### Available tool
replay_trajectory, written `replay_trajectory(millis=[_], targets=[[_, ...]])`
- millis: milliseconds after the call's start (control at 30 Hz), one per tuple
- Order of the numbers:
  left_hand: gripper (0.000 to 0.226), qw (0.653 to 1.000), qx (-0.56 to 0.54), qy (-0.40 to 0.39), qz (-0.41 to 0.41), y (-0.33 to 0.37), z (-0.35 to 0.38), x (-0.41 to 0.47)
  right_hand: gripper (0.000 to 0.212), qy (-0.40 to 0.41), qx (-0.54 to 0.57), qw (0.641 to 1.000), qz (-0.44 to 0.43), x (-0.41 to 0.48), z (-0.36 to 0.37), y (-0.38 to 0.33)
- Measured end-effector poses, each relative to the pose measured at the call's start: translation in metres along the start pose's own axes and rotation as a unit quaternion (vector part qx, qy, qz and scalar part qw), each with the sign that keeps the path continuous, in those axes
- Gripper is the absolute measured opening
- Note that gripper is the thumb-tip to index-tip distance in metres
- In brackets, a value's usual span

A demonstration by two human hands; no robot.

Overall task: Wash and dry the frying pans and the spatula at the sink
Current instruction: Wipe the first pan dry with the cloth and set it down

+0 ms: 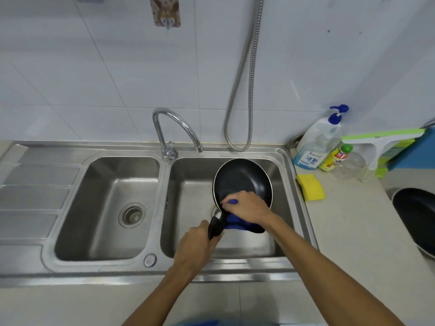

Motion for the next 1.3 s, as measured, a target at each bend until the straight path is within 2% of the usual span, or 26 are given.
replay_trajectory(millis=[67, 100, 200, 267, 300, 400, 533, 633, 733, 933, 1000, 1133, 1200, 1300], targets=[[0.043, 1.000, 0.005, 0.005, -0.007, 0.000, 0.003, -0.003, 0.018, -0.028, 0.167, 0.986, 0.009, 0.004, 0.000, -0.006], [0.044, 1.000, 0.005, 0.017, -0.011, 0.001, 0.004, -0.005, 0.017, -0.033, 0.252, 0.967, 0.009, 0.005, -0.001, -0.008], [0.046, 0.999, -0.015, 0.033, -0.015, 0.003, 0.003, -0.005, 0.023, -0.053, 0.476, 0.878, 0.013, -0.003, -0.002, -0.019], [0.044, 0.998, -0.047, 0.016, -0.023, 0.001, 0.006, -0.001, 0.030, -0.077, 0.542, 0.837, 0.010, -0.012, 0.001, -0.026], [0.044, 0.998, -0.061, 0.008, -0.029, -0.001, 0.009, -0.001, 0.030, -0.075, 0.546, 0.835, 0.007, -0.017, -0.001, -0.027], [0.044, 0.996, -0.072, 0.002, -0.052, -0.008, 0.020, -0.003, 0.025, -0.016, 0.517, 0.856, 0.002, -0.031, -0.019, -0.005], [0.041, 0.993, -0.091, 0.002, -0.079, -0.008, 0.032, -0.001, 0.021, 0.110, 0.473, 0.873, 0.035, -0.072, -0.070, 0.071], [0.041, 0.989, -0.119, 0.014, -0.090, 0.000, 0.035, 0.002, 0.017, 0.204, 0.355, 0.910, 0.063, -0.122, -0.116, 0.136], [0.043, 0.984, -0.146, 0.014, -0.104, 0.011, 0.047, 0.005, 0.021, 0.256, 0.206, 0.940, 0.094, -0.172, -0.144, 0.189], [0.043, 0.975, -0.169, 0.014, -0.140, 0.046, 0.069, 0.001, 0.023, 0.243, -0.011, 0.959, 0.148, -0.226, -0.131, 0.265], [0.045, 0.975, -0.163, 0.016, -0.150, 0.055, 0.073, 0.000, 0.028, 0.225, -0.053, 0.962, 0.149, -0.227, -0.114, 0.284], [0.045, 0.977, -0.138, 0.018, -0.164, 0.067, 0.081, -0.003, 0.056, 0.168, -0.186, 0.951, 0.182, -0.218, -0.064, 0.322], [0.046, 0.976, -0.134, 0.025, -0.172, 0.071, 0.085, -0.004, 0.063, 0.180, -0.221, 0.938, 0.196, -0.214, -0.054, 0.324], [0.046, 0.973, -0.133, 0.029, -0.185, 0.083, 0.090, -0.006, 0.062, 0.202, -0.208, 0.937, 0.195, -0.210, -0.056, 0.318]])
Point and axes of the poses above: each hand's wrist, its own x-axis towards the middle knuckle, its own z-axis out of the palm, y = z × x, the point moved 9 cm from there along x, towards the middle knuckle, and after that the axes turned 10 degrees about x, right-handed, at the moved point
